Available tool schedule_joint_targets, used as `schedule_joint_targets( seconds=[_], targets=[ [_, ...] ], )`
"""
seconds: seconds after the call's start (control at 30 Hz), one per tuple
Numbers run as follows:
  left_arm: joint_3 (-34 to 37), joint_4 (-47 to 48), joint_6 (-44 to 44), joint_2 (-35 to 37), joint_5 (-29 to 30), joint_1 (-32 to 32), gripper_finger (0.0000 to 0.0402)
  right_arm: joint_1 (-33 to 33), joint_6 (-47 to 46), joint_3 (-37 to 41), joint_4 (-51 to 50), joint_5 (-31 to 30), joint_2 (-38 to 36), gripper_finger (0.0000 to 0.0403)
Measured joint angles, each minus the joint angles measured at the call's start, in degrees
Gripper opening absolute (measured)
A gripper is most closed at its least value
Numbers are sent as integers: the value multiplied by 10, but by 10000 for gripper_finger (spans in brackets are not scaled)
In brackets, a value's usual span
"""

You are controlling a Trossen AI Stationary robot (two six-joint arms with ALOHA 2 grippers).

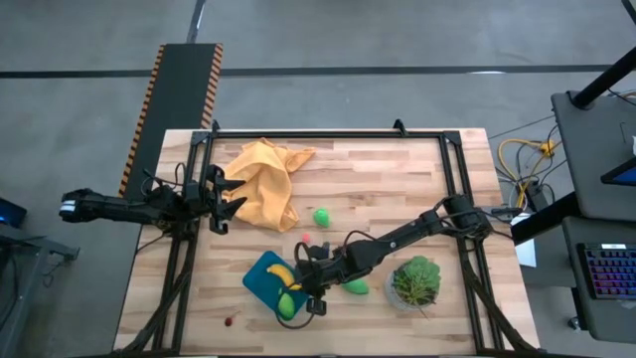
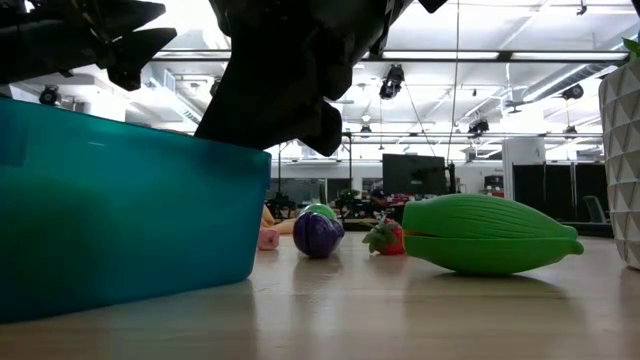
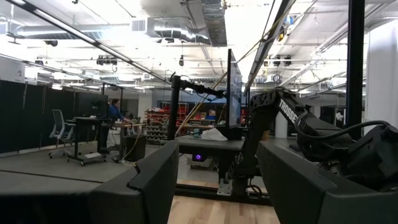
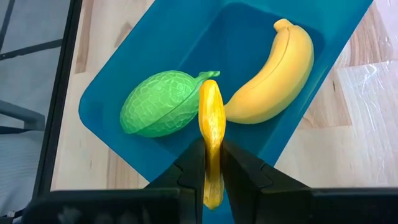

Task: Pick and placing Produce into tupperware
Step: Put the corn into the blue bin, then put the green corn into the blue bin

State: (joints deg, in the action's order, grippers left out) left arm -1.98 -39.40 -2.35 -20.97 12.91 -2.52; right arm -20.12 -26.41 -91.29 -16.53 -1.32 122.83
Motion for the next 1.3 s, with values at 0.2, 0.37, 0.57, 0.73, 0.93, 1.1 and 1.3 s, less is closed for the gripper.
schedule_joint_targets(
  seconds=[0.2,0.37,0.57,0.73,0.93,1.1,1.3],
  targets=[
    [0,0,0,0,0,0,206,0,0,0,0,1,0,45],
    [0,0,0,0,0,0,206,-1,0,0,0,2,0,45],
    [0,0,0,0,0,0,206,-1,0,0,0,6,0,71],
    [0,0,0,0,0,0,206,-1,4,0,2,13,0,124],
    [0,0,0,0,0,0,206,-1,30,-11,66,13,0,170],
    [0,0,1,0,0,0,206,-4,155,-26,195,14,-17,201],
    [0,1,0,0,0,0,206,-3,225,-59,169,12,-19,242]
  ],
)
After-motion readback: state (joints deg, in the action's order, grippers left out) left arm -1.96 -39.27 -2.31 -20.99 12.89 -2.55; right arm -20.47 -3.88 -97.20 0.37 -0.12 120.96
